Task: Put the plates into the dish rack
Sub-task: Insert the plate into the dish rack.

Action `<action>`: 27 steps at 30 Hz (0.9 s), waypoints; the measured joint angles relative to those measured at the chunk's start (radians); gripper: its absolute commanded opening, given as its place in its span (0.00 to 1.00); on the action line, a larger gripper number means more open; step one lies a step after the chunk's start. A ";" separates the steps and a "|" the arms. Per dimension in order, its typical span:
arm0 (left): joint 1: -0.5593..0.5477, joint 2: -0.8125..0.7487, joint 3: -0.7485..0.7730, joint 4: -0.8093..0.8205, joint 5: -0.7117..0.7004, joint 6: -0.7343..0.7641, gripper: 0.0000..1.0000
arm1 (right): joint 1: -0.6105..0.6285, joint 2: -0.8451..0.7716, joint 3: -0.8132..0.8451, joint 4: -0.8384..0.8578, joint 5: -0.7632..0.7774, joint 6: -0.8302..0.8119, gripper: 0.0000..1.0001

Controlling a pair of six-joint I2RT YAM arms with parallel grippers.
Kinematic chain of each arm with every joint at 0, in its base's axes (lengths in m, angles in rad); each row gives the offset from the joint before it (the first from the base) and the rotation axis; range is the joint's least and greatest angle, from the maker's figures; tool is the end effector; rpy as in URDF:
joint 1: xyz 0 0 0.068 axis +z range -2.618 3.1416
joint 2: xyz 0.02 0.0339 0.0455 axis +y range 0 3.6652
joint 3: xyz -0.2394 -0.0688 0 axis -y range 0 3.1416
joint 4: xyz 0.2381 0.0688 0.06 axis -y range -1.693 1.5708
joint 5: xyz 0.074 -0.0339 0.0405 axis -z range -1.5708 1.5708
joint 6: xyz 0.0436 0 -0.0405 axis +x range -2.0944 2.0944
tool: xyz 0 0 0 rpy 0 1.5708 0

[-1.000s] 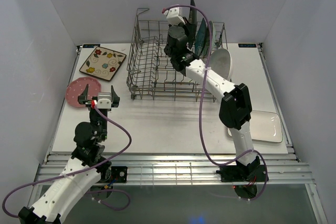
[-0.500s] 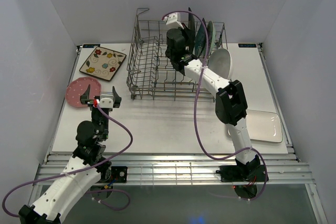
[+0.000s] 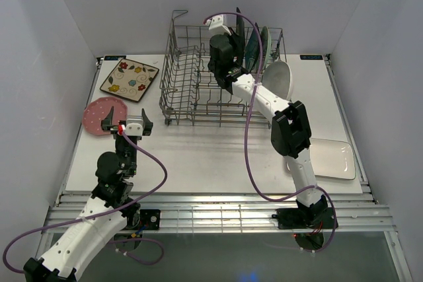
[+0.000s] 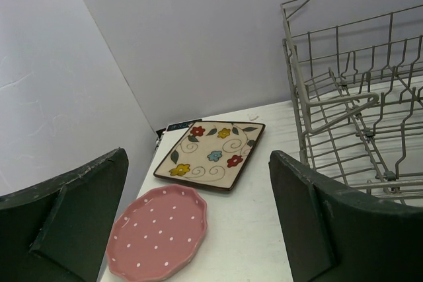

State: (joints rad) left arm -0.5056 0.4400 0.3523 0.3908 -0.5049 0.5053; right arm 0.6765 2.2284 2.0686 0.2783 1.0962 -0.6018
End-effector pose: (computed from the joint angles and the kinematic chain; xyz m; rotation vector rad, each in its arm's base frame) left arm 0.1440 -0.0556 0.2879 0.2195 1.2948 0.3194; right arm 0.4174 0.2854 0.3354 -0.0576 1.5609 -0.7311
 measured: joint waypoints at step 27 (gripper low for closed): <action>0.000 0.008 0.000 0.006 0.000 0.000 0.98 | 0.032 0.042 0.082 0.058 0.039 -0.088 0.08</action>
State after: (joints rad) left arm -0.5056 0.4484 0.3523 0.3965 -0.5045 0.5053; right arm 0.7090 2.2704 2.1502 0.3359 1.1351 -0.6899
